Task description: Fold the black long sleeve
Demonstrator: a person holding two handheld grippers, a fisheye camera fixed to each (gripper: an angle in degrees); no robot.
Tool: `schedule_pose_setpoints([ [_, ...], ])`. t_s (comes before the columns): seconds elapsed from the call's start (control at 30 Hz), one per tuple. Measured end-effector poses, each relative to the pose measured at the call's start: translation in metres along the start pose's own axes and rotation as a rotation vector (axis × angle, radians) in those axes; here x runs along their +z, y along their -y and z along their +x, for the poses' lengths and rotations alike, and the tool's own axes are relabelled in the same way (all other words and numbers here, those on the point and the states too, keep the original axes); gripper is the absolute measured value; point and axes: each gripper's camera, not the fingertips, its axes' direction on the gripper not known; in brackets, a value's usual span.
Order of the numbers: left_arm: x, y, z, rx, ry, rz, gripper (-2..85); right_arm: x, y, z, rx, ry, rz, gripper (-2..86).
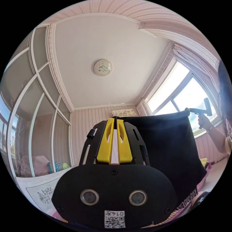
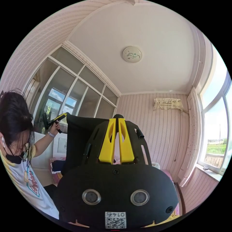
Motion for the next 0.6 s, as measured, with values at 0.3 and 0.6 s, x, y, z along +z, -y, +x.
schedule_pose_setpoints([
  [0.3, 0.065, -0.043, -0.015, -0.024, -0.037, -0.269, -0.5, 0.085, -0.021, 0.027, 0.061, 0.007, -0.265, 0.9],
  [0.6, 0.223, -0.181, -0.039, -0.361, 0.000, -0.590, -1.0, 0.268, -0.168, 0.147, 0.455, -0.128, -0.633, 0.7],
])
